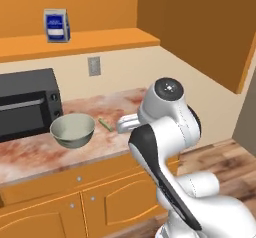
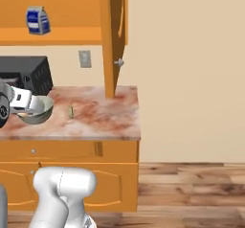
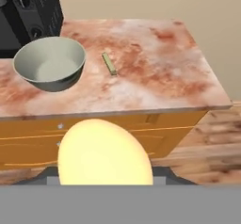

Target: Pick the egg and butter from the fridge and place them by the bowl for mixing.

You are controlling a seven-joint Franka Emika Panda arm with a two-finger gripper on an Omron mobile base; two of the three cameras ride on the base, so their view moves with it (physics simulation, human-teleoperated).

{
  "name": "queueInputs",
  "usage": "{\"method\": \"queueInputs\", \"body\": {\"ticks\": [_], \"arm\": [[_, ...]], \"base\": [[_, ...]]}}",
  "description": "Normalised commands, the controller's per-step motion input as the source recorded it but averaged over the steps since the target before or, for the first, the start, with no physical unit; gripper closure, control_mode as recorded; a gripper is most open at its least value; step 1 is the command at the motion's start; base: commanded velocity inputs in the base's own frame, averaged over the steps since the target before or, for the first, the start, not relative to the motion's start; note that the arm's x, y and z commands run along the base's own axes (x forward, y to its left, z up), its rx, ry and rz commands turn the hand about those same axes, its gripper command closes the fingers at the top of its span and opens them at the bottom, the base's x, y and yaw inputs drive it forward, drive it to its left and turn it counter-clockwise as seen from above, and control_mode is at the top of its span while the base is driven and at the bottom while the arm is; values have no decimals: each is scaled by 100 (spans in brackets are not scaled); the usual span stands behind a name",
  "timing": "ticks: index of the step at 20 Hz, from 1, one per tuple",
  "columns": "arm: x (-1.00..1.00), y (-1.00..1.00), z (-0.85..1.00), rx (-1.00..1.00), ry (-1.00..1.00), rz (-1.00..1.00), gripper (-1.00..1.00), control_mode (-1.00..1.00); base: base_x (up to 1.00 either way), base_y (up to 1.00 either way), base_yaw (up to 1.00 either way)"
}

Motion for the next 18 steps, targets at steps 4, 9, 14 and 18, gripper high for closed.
{"method": "queueInputs", "body": {"ticks": [4,9,14,18], "arm": [[0,0,0,0,0,0,100,100],[0,0,0,0,0,0,100,100],[26,-14,-13,3,10,0,100,-100],[47,-20,-59,7,21,0,100,-100]], "base": [[75,-2,0],[74,-14,0],[21,-6,0],[0,0,0]]}}
